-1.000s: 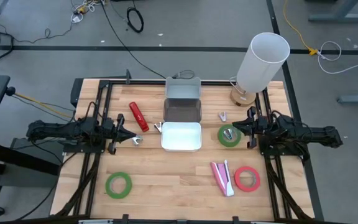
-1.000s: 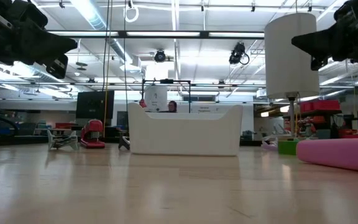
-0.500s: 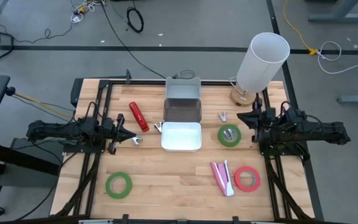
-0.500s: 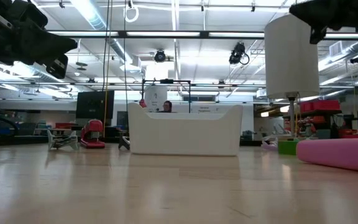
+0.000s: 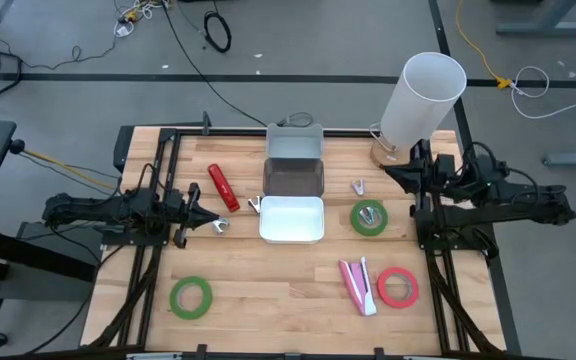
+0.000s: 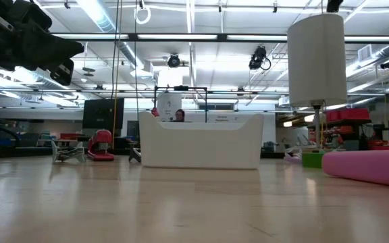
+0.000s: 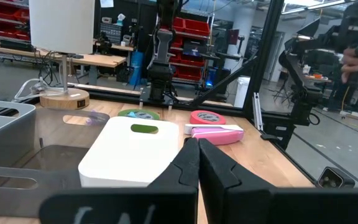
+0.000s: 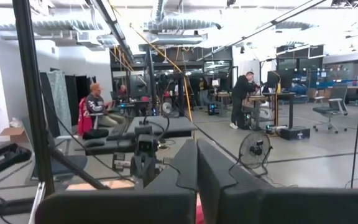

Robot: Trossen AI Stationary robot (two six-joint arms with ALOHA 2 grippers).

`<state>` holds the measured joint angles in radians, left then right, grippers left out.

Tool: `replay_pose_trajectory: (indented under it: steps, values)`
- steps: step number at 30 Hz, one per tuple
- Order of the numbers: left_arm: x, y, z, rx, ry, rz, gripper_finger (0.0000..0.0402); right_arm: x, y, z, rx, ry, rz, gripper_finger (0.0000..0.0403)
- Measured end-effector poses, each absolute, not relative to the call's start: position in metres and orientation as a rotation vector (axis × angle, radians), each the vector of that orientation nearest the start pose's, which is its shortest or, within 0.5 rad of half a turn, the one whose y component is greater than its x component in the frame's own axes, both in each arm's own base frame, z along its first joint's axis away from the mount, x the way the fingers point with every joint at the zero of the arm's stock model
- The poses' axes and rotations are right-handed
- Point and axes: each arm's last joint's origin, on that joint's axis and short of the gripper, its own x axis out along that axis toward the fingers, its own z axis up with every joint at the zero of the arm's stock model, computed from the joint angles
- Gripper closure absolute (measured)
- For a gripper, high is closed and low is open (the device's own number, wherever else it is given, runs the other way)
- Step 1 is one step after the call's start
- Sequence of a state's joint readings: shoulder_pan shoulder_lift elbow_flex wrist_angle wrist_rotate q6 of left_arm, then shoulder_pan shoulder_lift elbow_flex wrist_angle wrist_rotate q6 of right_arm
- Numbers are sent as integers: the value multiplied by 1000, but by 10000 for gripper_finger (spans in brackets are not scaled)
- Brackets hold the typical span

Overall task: Pick and place Stapler, Stapler remover, tape
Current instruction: Put the purple staple remover in the white bin

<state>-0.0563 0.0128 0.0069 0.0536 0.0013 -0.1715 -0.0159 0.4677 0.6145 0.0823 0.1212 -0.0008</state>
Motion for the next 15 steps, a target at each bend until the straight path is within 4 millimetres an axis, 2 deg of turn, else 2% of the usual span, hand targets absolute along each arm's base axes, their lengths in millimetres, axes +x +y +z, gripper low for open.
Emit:
replay_pose_trajectory:
  steps: [6,15]
  values:
    - [98,-6,170,-172,-42,-61,399,121,-5,366,23,-248,-129,400]
    - [98,-6,170,-172,-43,-61,399,138,-5,385,33,-234,-125,401]
